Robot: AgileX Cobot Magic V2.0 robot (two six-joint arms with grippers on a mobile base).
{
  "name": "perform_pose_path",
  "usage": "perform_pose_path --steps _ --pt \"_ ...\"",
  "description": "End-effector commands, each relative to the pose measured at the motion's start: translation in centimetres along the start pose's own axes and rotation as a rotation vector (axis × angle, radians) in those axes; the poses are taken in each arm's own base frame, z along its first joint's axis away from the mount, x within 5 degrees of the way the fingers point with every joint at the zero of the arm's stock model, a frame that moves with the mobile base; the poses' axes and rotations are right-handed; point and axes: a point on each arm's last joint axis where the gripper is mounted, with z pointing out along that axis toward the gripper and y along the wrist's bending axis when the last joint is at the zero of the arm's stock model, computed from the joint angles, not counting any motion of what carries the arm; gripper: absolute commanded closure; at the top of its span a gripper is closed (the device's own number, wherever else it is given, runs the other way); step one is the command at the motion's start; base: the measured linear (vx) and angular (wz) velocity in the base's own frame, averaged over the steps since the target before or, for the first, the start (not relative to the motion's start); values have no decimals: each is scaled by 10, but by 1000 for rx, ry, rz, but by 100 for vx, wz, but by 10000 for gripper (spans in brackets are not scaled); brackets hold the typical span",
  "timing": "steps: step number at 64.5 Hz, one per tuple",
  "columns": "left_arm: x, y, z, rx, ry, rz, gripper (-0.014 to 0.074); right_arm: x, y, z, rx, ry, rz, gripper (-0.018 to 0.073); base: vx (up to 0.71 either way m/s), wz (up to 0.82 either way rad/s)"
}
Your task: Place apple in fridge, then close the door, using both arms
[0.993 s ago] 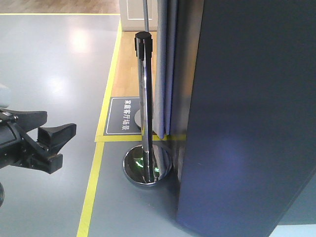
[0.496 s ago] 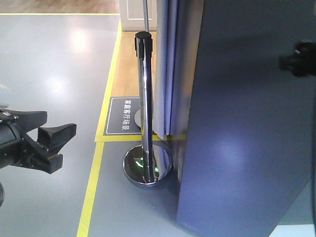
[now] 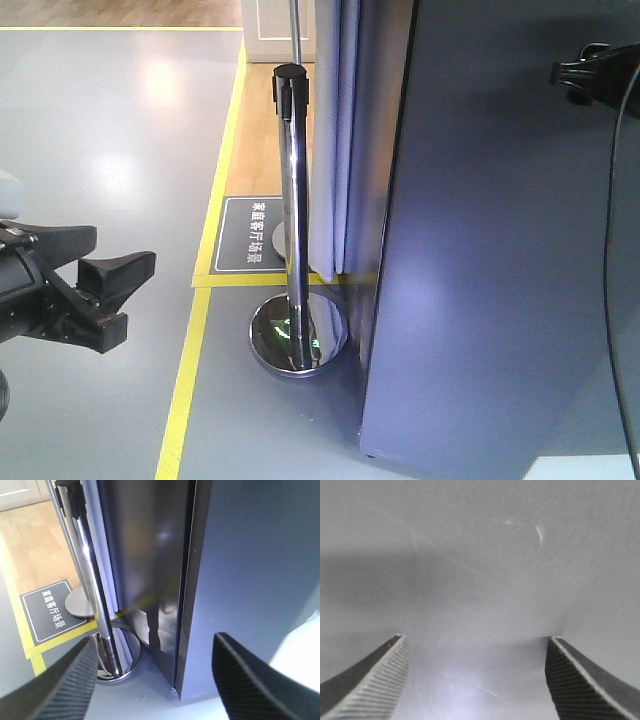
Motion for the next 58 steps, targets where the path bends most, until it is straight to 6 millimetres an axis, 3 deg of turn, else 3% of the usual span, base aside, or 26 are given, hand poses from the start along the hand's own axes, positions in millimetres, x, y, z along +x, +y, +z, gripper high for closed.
perform_pose_path --steps 1,17,32,42,49,58 --pt "-13 2 -5 -28 -73 -20 132 -20 -3 10 -82 -117 1 12 0 0" --pt "-13 2 -5 -27 -72 -20 132 -23 -10 59 -103 -150 -10 12 0 0" --pt "-13 2 -5 -28 -73 -20 132 -23 -6 82 -114 -163 -36 12 0 -1" --pt "-13 2 -5 -27 -73 -20 132 -26 -8 69 -105 -162 -24 12 -3 -8" --pt "-13 2 -5 -27 -73 -20 132 -31 -9 41 -117 -181 -24 12 -3 -9" --pt "-13 2 -5 -27 -73 -20 132 -20 -8 -5 -188 -203 -18 12 -1 -2"
